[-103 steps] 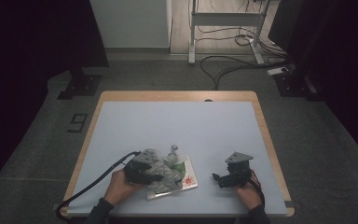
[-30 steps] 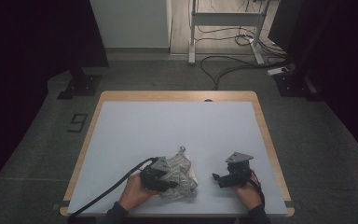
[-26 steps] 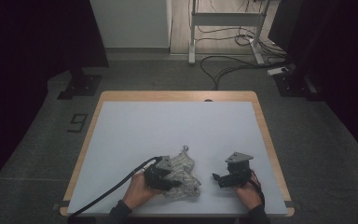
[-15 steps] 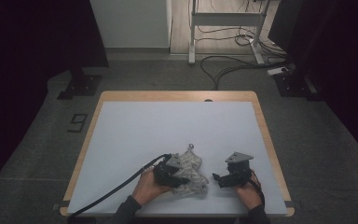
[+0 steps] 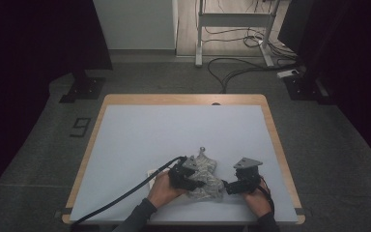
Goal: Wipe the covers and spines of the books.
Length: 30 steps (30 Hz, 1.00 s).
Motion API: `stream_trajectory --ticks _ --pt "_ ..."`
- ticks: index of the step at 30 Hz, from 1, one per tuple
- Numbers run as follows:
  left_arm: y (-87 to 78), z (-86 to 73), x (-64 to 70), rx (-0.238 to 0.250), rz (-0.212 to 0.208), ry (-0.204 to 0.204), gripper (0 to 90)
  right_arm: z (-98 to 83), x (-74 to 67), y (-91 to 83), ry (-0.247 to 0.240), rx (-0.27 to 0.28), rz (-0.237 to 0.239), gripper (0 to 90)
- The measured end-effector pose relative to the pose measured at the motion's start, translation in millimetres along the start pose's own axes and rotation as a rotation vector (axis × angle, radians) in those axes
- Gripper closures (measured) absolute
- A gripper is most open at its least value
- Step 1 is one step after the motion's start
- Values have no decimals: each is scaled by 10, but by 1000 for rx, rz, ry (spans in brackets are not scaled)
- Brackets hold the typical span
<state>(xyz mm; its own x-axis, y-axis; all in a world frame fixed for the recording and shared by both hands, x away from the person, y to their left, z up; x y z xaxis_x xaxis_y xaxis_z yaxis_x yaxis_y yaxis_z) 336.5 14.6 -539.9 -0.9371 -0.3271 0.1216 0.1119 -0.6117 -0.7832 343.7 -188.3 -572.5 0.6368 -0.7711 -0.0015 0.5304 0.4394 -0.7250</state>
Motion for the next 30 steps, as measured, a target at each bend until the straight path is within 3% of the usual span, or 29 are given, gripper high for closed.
stream_trajectory --ticks 4,9,14,30 --pt "-47 7 -13 9 -16 -20 614 0 -1 -1 -2 0 0 0" --pt "-189 34 -27 19 3 -8 615 0 -2 -2 -2 1 0 0" --pt "-354 43 -86 18 40 0 614 0 -3 -3 -4 2 0 1" --pt "-874 73 -327 53 125 -26 613 0 -3 -2 -2 2 0 1"
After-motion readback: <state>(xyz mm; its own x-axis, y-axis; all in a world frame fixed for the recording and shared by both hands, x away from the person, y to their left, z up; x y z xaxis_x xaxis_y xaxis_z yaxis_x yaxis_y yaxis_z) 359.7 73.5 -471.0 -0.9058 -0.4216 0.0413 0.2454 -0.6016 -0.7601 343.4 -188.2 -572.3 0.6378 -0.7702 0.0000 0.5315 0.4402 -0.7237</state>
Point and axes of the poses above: each handheld gripper's, and its own axes: y roughly forward along the jaws, z roughly out of its top, x roughly to its right, the point moved 5 cm from there along y, roughly forward along the jaws, and after that the axes turned 3 degrees about -x, right-handed, at the moved point
